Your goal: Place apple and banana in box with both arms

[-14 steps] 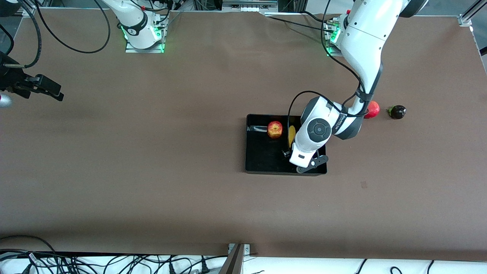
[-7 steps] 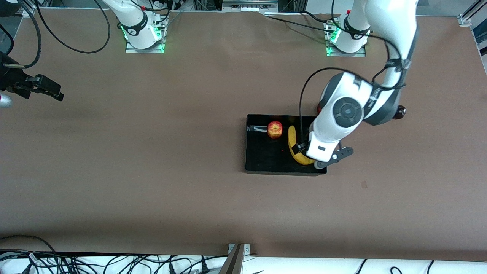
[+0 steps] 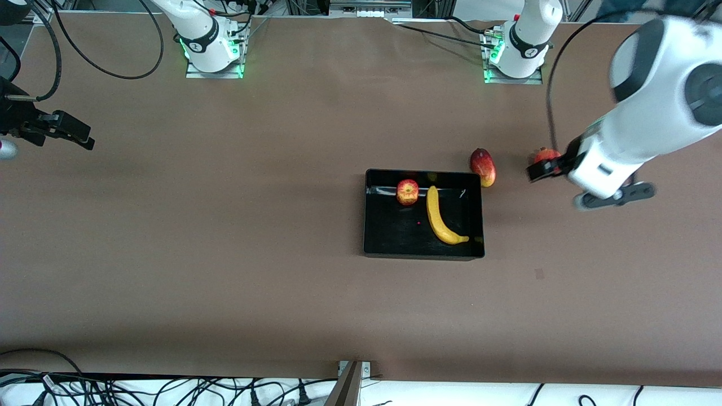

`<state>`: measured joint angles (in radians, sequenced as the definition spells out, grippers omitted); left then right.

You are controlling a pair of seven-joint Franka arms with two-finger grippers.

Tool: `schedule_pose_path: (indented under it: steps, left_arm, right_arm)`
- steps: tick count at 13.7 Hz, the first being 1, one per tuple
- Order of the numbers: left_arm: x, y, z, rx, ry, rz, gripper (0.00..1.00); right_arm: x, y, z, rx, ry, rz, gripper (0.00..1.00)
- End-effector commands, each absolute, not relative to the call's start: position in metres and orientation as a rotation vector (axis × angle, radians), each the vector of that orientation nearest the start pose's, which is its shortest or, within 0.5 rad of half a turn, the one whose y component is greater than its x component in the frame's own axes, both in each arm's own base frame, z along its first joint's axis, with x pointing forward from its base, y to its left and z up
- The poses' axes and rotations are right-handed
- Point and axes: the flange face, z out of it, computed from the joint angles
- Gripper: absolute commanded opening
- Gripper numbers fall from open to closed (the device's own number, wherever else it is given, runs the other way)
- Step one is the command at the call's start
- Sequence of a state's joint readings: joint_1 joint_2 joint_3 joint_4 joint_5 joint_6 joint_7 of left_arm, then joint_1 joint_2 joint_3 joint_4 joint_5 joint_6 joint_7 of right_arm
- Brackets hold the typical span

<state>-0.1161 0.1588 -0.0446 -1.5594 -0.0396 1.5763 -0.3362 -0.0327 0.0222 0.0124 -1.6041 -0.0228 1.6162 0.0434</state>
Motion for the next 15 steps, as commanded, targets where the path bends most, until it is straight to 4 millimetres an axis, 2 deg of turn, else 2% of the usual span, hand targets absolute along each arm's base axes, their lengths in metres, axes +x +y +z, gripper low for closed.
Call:
schedule_pose_path:
  steps: [1, 6, 11, 15]
  left_arm:
    - [0.56, -0.074, 0.56, -3.131, -0.146, 0.263, 1.0]
    - [0.549, -0.014, 0.586, -3.157, -0.015, 0.195, 1.0]
    - [0.549, 0.008, 0.593, -3.158, 0.012, 0.157, 1.0]
    - [0.546, 0.01, 0.602, -3.144, 0.022, 0.104, 1.0]
  right_arm:
    - [0.566, -0.013, 0.605, -3.149, 0.111, 0.019, 1.0]
    - [0.566, -0.013, 0.605, -3.149, 0.113, 0.019, 1.0]
    - [0.566, -0.013, 0.605, -3.15, 0.113, 0.019, 1.0]
    - [0.566, -0.013, 0.605, -3.15, 0.115, 0.019, 1.0]
